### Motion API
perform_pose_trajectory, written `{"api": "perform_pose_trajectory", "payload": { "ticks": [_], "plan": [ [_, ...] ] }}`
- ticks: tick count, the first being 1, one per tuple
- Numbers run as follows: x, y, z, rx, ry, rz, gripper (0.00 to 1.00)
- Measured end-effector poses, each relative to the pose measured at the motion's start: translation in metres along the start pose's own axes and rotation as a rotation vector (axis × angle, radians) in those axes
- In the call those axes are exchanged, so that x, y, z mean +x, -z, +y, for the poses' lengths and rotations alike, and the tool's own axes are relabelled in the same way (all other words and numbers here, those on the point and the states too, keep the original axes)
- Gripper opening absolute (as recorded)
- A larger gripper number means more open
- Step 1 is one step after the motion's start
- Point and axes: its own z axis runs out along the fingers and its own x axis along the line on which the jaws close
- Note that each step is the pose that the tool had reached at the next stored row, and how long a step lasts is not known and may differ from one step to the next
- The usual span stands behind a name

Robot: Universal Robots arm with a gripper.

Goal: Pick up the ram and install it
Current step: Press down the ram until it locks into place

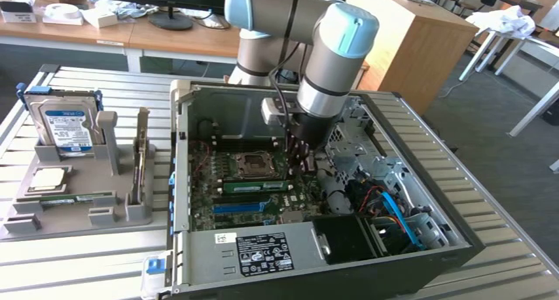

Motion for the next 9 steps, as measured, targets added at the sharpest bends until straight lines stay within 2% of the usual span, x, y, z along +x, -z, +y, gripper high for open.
{"api": "perform_pose_trajectory", "payload": {
  "ticks": [9],
  "plan": [
    [-0.0013,-0.0013,-0.0001,0.0001,0.000,-0.0021,0.10]
  ]
}}
